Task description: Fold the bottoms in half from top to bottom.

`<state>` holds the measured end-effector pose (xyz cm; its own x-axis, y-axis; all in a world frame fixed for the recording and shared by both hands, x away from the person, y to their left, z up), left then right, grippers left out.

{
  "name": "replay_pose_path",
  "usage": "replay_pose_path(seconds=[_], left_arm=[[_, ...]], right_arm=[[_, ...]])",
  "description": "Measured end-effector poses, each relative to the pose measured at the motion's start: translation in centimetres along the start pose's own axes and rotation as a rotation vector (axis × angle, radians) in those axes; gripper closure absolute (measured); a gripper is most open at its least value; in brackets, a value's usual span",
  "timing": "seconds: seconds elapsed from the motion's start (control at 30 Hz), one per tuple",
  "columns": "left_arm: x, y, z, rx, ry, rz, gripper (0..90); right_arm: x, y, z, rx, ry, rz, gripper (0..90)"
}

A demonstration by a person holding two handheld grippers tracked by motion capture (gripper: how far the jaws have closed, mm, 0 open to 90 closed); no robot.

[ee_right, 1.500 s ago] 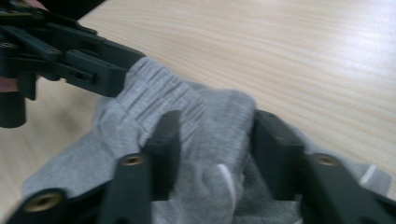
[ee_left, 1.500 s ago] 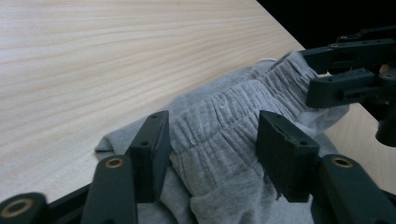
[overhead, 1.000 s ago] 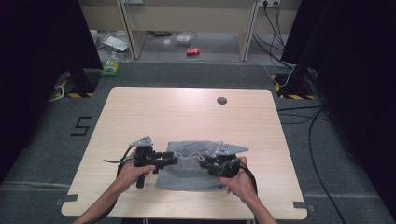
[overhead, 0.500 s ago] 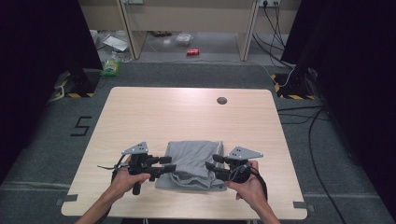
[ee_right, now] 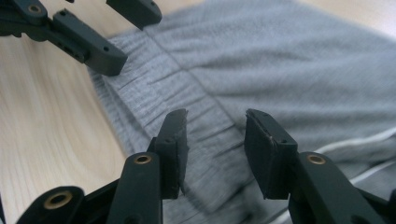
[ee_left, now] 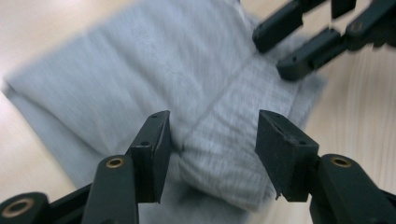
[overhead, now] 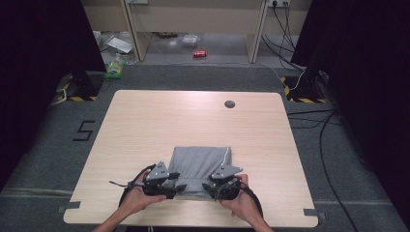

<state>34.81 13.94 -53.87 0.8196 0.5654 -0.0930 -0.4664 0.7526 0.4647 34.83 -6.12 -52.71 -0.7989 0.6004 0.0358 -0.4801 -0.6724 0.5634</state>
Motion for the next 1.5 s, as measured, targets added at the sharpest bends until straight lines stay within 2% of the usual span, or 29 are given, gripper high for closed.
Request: replay_pose_path(seconds=[0.17, 0.3, 0.4, 0.47, 0.6, 0.63, 0.7, 0.8, 0.87, 0.93, 1.03, 1.5], left_arm=[[0.0, 0.0, 0.2, 0.010, 0.000, 0.002, 43.9], [-0.1, 0.0, 0.3, 0.006, 0.000, 0.004, 42.9], [0.2, 0.4, 0.9, -0.029, 0.051, -0.023, 42.0], [0.4, 0.7, 1.5, -0.048, 0.084, -0.036, 41.7], [0.9, 0.8, 2.4, -0.065, 0.099, -0.039, 40.6], [1.0, 0.8, 2.6, -0.064, 0.101, -0.036, 40.6], [1.9, 0.6, 3.0, -0.065, 0.122, -0.018, 39.5], [2.6, 0.3, 3.4, -0.067, 0.143, -0.008, 39.5], [3.3, 0.1, 3.7, -0.066, 0.152, 0.016, 39.4], [4.1, -0.2, 4.0, -0.061, 0.154, 0.039, 39.5], [4.9, -0.6, 4.4, -0.062, 0.168, 0.058, 39.3], [7.0, -2.1, 5.1, -0.041, 0.197, 0.102, 38.0]], right_arm=[[0.3, 0.0, -0.2, -0.001, 0.010, -0.024, 59.4], [0.0, 0.2, 0.1, -0.020, -0.048, -0.005, 50.6], [-0.4, 0.7, 0.6, -0.046, -0.060, -0.018, 48.1], [-1.3, 1.2, 1.2, -0.085, -0.077, -0.047, 45.1], [-2.9, 1.6, 1.6, -0.113, -0.106, -0.092, 44.0], [-2.9, 1.6, 1.6, -0.113, -0.106, -0.092, 44.0], [-4.0, 1.7, 1.7, -0.119, -0.121, -0.122, 43.2], [-4.8, 1.7, 1.8, -0.128, -0.132, -0.147, 43.0], [-5.7, 1.9, 1.9, -0.134, -0.141, -0.174, 42.8], [-5.9, 1.9, 2.0, -0.135, -0.146, -0.181, 42.8], [-7.0, 2.0, 2.1, -0.136, -0.152, -0.213, 42.7], [-10.0, 0.8, 3.2, -0.122, -0.180, -0.265, 42.8]])
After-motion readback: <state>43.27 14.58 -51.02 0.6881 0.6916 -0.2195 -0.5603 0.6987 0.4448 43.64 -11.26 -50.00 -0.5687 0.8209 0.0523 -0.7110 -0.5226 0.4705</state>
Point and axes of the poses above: each handheld gripper's, and its own axes: y roughly backward along the jaws, z roughly out of its top, x roughly to its left, the point moved 5 cm from there along -y, roughly forward along the jaws, and after that the axes turned 8 degrees about -x, right-handed, at the moved point
